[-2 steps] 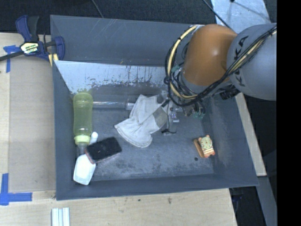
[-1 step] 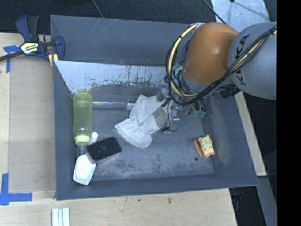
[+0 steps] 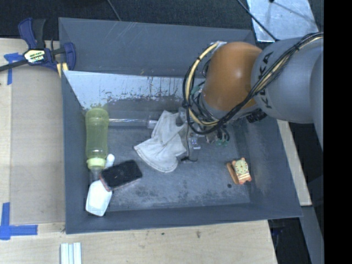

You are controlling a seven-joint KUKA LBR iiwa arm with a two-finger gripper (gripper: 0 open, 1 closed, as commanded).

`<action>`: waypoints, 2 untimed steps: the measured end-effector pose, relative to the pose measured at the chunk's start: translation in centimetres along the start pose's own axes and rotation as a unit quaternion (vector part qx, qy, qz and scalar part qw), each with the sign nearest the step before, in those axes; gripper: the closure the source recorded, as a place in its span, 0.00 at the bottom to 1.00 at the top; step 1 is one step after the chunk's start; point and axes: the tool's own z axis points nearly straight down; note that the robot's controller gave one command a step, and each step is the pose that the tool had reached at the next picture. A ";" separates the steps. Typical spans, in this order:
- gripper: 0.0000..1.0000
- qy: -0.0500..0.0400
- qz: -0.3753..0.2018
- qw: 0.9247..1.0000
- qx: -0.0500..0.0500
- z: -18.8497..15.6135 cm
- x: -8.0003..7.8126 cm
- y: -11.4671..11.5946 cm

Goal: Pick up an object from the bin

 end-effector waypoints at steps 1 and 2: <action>0.00 0.000 0.004 1.000 -0.001 4.2 0.2 0.7; 1.00 0.005 0.003 1.000 -0.001 4.1 0.5 0.7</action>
Offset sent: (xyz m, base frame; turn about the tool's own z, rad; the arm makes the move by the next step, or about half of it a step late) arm -0.0111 -0.0016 -0.0513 -0.0126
